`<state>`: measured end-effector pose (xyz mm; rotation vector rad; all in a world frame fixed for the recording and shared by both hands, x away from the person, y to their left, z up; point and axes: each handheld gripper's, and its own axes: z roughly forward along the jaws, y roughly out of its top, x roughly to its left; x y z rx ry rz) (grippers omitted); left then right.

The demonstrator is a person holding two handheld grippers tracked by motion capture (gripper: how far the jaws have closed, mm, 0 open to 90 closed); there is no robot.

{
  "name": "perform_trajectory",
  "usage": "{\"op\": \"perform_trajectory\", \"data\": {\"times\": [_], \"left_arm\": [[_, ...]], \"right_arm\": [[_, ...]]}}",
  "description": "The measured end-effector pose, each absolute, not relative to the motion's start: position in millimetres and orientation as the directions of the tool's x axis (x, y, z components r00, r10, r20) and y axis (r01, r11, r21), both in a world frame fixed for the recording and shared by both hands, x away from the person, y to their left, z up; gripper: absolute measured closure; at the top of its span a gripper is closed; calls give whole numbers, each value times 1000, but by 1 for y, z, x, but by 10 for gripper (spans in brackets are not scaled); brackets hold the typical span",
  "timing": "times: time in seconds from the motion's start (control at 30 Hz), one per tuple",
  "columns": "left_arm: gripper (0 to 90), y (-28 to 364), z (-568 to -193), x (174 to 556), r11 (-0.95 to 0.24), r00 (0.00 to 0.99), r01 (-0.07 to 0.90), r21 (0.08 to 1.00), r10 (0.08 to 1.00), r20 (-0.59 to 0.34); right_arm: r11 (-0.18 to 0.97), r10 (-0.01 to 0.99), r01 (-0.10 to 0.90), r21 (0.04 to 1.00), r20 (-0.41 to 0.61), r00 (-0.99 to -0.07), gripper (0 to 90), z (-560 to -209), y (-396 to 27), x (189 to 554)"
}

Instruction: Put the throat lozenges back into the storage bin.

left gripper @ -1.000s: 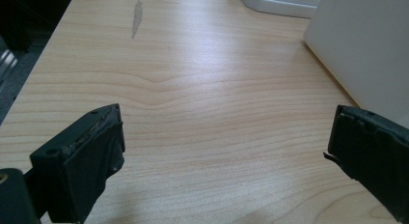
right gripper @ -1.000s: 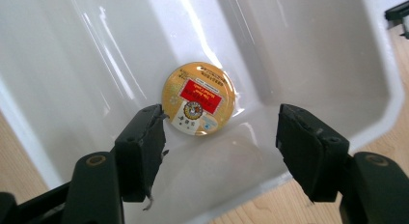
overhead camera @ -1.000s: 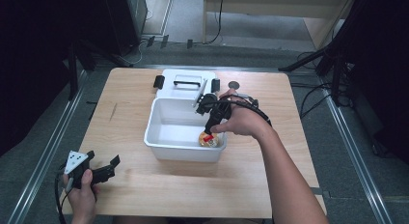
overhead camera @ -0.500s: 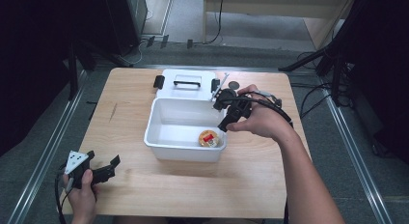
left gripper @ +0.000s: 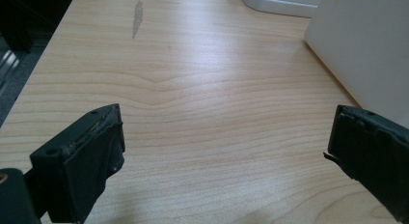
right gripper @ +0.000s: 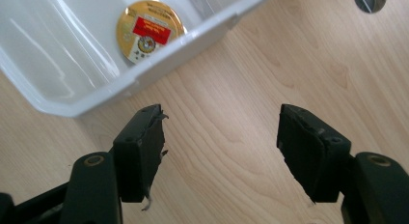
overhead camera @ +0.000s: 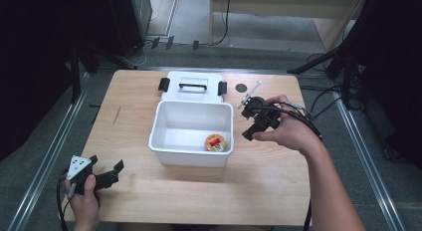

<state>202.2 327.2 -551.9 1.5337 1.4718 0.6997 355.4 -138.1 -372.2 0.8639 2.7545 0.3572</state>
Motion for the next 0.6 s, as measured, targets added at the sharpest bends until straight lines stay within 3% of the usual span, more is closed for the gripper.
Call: {"op": "perform_trajectory", "data": {"times": [0.27, 0.43, 0.53, 0.6], "left_arm": [[1, 327, -552, 202, 79, 141, 484, 872, 976, -167], [1, 326, -552, 202, 72, 143, 483, 873, 977, -160], [1, 326, -552, 202, 69, 144, 483, 873, 977, -156], [1, 326, -552, 202, 69, 144, 483, 873, 977, -157]], "right_arm": [[757, 631, 573, 313, -125, -766, 286, -393, -160, 353], [698, 698, 632, 338, -123, -705, 133, -417, -178, 346], [683, 713, 637, 358, -139, -687, 128, -424, -185, 343], [654, 732, 645, 394, -115, -671, 16, -431, -194, 338]]}}
